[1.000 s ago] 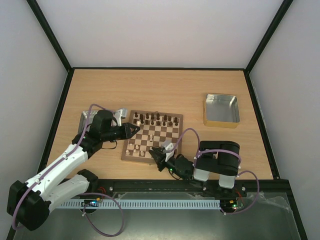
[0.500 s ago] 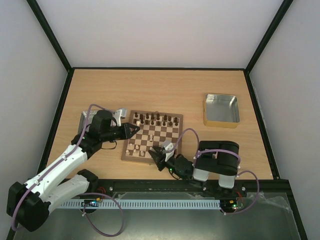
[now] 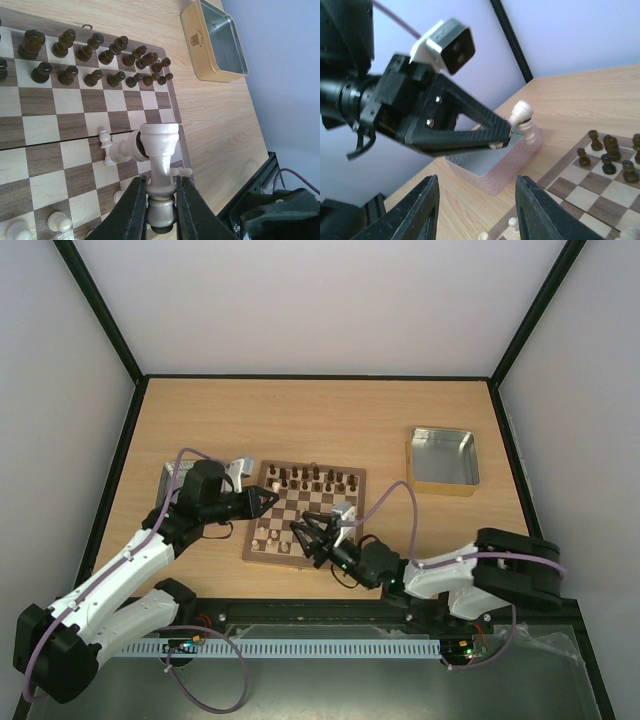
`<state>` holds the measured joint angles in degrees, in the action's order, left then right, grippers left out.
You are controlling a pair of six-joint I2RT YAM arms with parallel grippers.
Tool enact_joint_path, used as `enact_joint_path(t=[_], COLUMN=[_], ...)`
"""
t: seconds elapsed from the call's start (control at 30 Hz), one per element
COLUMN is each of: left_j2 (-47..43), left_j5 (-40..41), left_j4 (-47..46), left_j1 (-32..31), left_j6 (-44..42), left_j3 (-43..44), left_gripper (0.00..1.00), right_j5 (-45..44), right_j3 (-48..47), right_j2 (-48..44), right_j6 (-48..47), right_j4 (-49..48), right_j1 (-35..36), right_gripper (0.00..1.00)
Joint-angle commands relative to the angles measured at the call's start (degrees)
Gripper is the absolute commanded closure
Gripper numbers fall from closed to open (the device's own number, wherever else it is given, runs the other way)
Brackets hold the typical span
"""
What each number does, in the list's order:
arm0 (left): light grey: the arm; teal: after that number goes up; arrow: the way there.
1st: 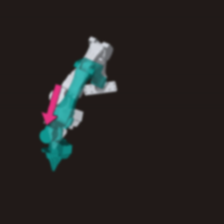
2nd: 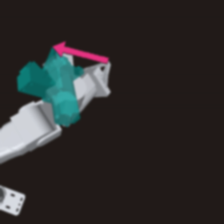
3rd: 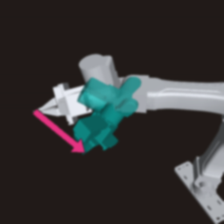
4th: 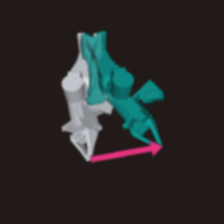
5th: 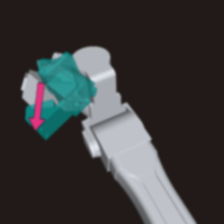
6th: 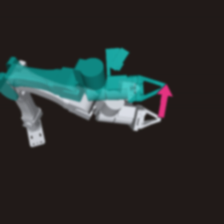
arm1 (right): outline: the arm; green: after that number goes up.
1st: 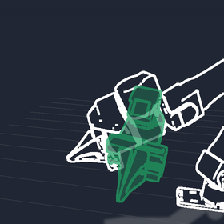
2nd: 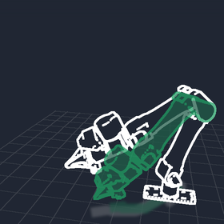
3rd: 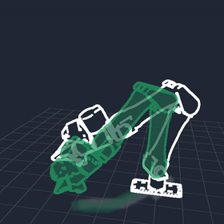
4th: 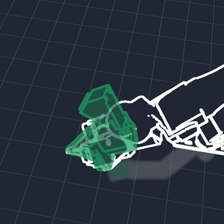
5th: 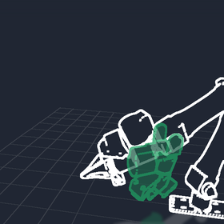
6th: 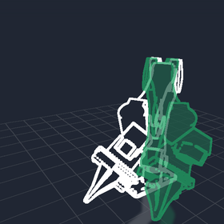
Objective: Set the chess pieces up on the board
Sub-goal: Place the chess piece on the chessboard.
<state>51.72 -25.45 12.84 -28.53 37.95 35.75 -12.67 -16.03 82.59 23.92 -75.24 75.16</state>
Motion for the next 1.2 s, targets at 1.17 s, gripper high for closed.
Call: enact_joint_path(t=[1.17], left_j2=[14.86], left_j5=[-17.21], left_j4=[2.3], left_j1=[-1.33], left_j6=[-4.96], left_j3=[7.04], left_gripper=[0.97], right_j5=[18.23], right_j3=[-15.4], right_j2=[-19.79], right_j6=[-6.47], right_j4=[57.44], right_j1=[-18.91], right_gripper=[0.5])
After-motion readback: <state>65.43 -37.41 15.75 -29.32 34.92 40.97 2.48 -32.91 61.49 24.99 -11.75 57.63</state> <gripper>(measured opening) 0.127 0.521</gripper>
